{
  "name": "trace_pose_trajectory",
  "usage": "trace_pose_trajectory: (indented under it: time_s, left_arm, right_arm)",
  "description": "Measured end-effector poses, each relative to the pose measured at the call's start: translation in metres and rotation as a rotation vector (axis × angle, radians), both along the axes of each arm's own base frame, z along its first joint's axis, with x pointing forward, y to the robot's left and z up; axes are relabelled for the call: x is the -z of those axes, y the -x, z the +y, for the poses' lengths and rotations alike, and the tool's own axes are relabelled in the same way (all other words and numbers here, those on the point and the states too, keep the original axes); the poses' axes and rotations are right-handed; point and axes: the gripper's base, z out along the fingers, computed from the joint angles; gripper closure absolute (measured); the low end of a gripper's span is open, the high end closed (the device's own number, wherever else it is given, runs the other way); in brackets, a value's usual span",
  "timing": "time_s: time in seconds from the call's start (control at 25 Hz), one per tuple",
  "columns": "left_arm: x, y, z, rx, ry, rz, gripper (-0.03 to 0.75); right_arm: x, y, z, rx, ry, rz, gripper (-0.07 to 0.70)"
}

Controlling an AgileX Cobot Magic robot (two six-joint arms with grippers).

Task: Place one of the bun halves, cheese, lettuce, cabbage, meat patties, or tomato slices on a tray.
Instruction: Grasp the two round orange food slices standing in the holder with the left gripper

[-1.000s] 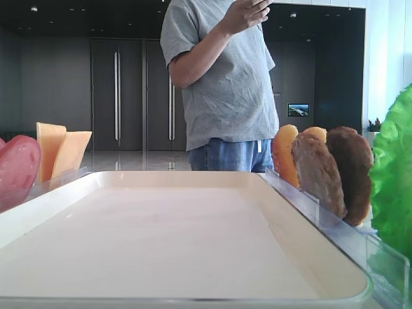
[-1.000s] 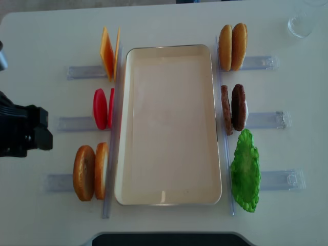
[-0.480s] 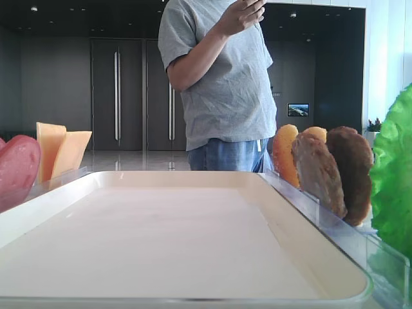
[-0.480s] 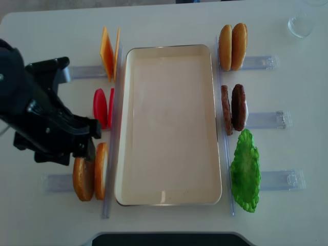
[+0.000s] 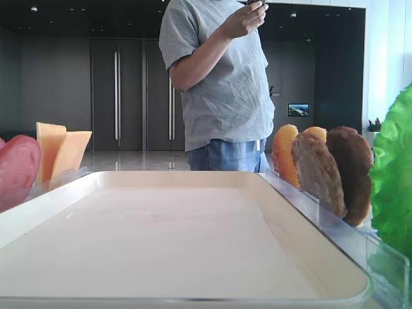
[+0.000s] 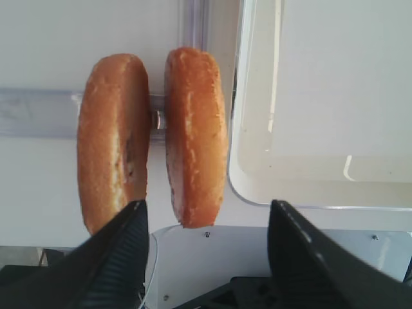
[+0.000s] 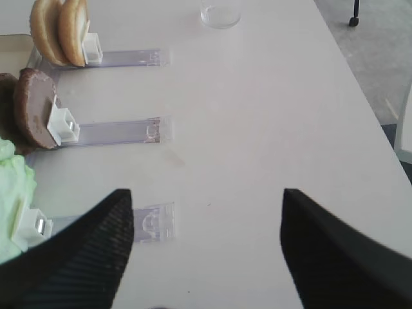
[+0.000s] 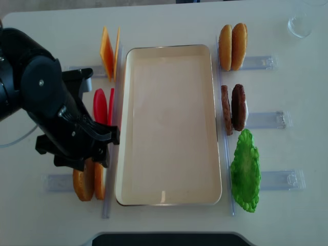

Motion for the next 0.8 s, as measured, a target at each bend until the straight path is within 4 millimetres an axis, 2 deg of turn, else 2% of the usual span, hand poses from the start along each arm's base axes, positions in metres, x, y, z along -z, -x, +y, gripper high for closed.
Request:
trace_pose_trajectory:
  time_s: [0.28, 0.52, 0.8]
  left_arm:
    - [0.001, -0.003, -0.002, 0.0, 0.013, -0.023, 0.265]
    - [0.014, -0.009, -0.005, 0.004, -0.024, 0.018, 0.265]
    - [0.016, -0.01, -0.005, 0.009, -0.037, 0.02, 0.265]
  right_arm:
    - [0.0, 0.0, 0.0, 0.0, 0.0, 0.0, 0.166]
    - [0.0, 0.0, 0.0, 0.0, 0.0, 0.0, 0.166]
    - [0.0, 0.0, 0.0, 0.0, 0.0, 0.0, 0.166]
